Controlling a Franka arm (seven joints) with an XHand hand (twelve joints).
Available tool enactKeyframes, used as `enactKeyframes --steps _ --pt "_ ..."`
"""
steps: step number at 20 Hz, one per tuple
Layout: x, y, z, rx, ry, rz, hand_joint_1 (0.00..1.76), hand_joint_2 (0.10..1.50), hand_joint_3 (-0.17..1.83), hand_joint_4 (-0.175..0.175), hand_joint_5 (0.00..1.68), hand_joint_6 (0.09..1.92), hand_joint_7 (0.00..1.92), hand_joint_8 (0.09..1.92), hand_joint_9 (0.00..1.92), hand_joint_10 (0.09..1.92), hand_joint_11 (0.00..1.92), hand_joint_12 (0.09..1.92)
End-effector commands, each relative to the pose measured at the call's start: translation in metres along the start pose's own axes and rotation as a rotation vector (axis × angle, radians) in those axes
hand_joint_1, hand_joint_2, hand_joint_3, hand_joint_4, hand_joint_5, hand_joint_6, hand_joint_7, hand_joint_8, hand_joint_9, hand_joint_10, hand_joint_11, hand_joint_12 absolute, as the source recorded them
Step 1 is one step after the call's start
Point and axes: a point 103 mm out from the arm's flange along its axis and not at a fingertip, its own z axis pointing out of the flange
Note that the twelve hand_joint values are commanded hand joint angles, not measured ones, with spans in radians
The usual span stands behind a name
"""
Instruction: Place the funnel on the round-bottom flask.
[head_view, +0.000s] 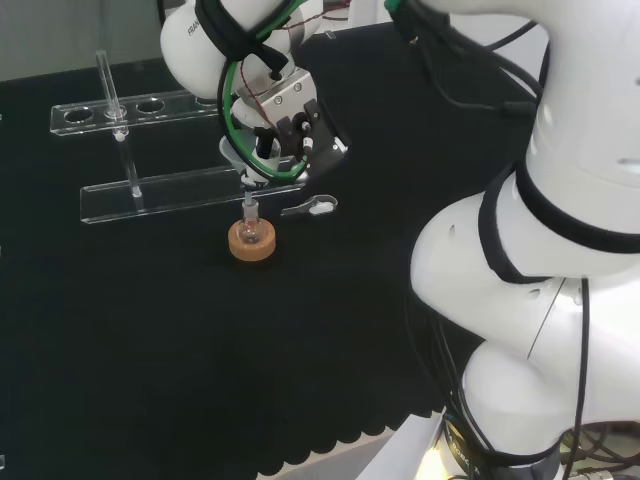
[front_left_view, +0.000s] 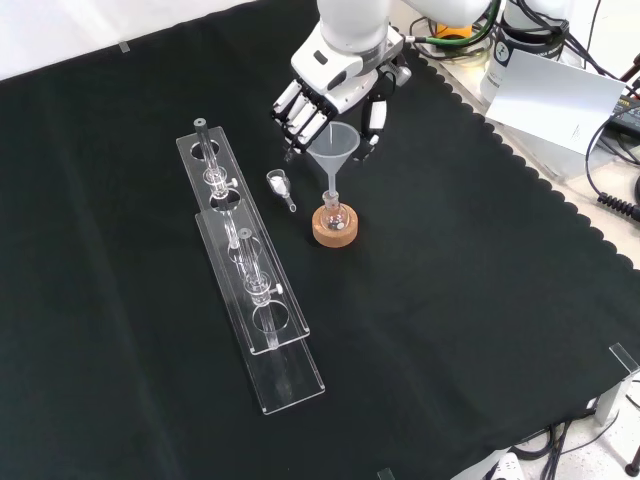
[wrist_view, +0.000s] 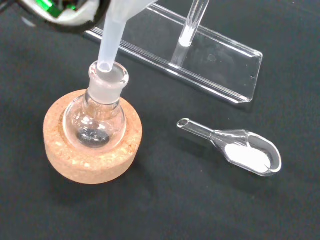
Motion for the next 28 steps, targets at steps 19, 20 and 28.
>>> enactKeyframes --steps 19,20,28 --pt "0.0018 0.0054 0.0099 0.025 -0.025 -0.014 0.76 0.66 0.55 -0.072 0.45 0.2 0.38 0.86 0.68 0.74 0.32 1.33" --pt "0.0019 0.0056 0.0103 0.027 -0.025 -0.012 0.76 0.66 0.55 -0.072 0.45 0.2 0.38 0.86 0.68 0.74 0.32 1.33" --pt "0.0036 0.0061 0.0108 0.019 -0.019 -0.019 0.76 0.66 0.55 -0.072 0.45 0.2 0.38 0.86 0.68 0.73 0.32 1.33"
